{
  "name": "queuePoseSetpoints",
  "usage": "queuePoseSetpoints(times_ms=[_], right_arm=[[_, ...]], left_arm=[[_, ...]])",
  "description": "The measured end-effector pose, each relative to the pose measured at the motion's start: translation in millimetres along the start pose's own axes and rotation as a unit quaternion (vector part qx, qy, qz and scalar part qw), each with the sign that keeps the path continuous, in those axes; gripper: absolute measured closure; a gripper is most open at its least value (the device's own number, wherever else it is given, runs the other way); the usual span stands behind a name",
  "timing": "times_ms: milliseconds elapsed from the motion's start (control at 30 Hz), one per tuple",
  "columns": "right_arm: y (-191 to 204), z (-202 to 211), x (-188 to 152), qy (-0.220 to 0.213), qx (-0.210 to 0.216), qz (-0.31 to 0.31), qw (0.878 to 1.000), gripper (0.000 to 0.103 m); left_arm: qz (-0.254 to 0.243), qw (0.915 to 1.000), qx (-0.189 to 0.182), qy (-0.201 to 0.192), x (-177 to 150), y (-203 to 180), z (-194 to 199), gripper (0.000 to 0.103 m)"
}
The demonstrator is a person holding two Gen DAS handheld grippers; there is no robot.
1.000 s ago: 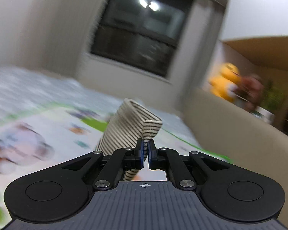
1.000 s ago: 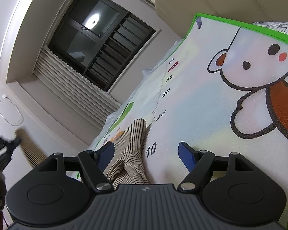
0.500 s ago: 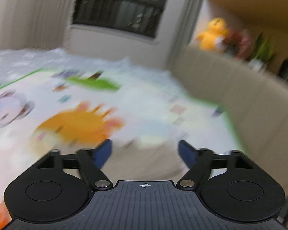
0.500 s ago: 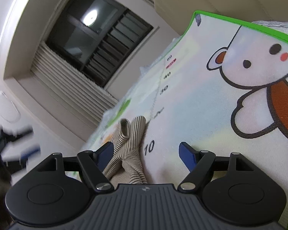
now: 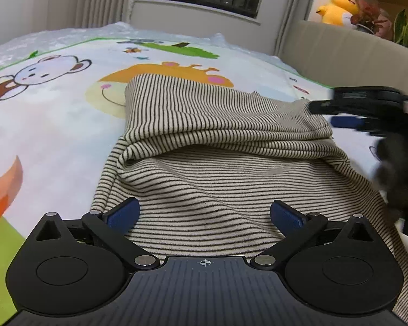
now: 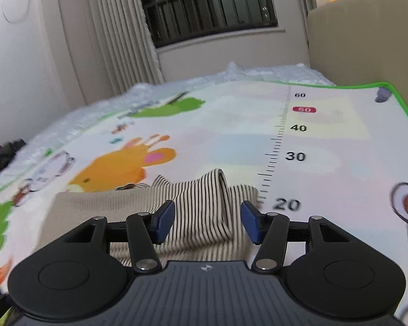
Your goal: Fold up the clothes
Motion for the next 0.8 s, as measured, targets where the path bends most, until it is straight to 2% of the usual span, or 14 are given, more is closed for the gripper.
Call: queuePoseSetpoints(times_ms=[67,100,133,233,367,467,567,633,800], right_arm=[[7.7,-17.5,-4.8,0.032,-0.004,-0.007,0.999,0.048],[12.0,-18.3,-4.8,0.036,-0.004,-0.004,0.999,0.058],[17.5,-14.2,-3.6,0.031,0.003,0.004,0.999,0.083],[28.1,8.7,3.9,0.002,0.022,0.018,1.000,0.083],[25.8,45.4,19.0,-0.042,0.042,-0.001,0.998,0.084],[11.3,39.1,1.8,-0.025,0.016,-0.012,0.999,0.083],[-5.6,15.7,-34.1,0.020,-0.028,-0.004,0.999,0.080],[-8.9,14.3,-47.5,0.002,-0.032,0.003,0.999,0.079],[-1.2,18.4,-44.7,-0.009,-0.047,0.030,0.998,0.073]], left_arm=[[0.008,0.9999,-0.007,-0.005,2.1,-1.8,3.3,0.000],[0.010,0.9999,-0.010,-0.007,2.7,-1.9,4.2,0.000],[0.013,0.9998,-0.012,-0.009,3.2,-1.8,5.6,0.000],[0.015,0.9997,-0.016,-0.009,4.2,-1.4,6.7,0.000],[0.009,0.9998,-0.012,-0.009,3.9,-2.6,5.8,0.000],[0.009,0.9997,-0.013,-0.017,3.1,-2.9,7.8,0.000],[0.003,0.9998,-0.010,-0.018,1.9,-4.5,8.7,0.000],[0.000,0.9999,-0.007,-0.015,1.8,-5.2,7.9,0.000],[-0.009,0.9999,0.000,-0.008,1.6,-7.1,5.9,0.000]])
Point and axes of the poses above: each gripper's, at about its wrist camera, not at the fingertips, and z roughly against the way its jaws point, y to its left, x to its top, the point moved 7 cm from there along -z, roughly the way its jaws point, and after that the axes turned 6 degrees about -x, right-handed, at the moved point
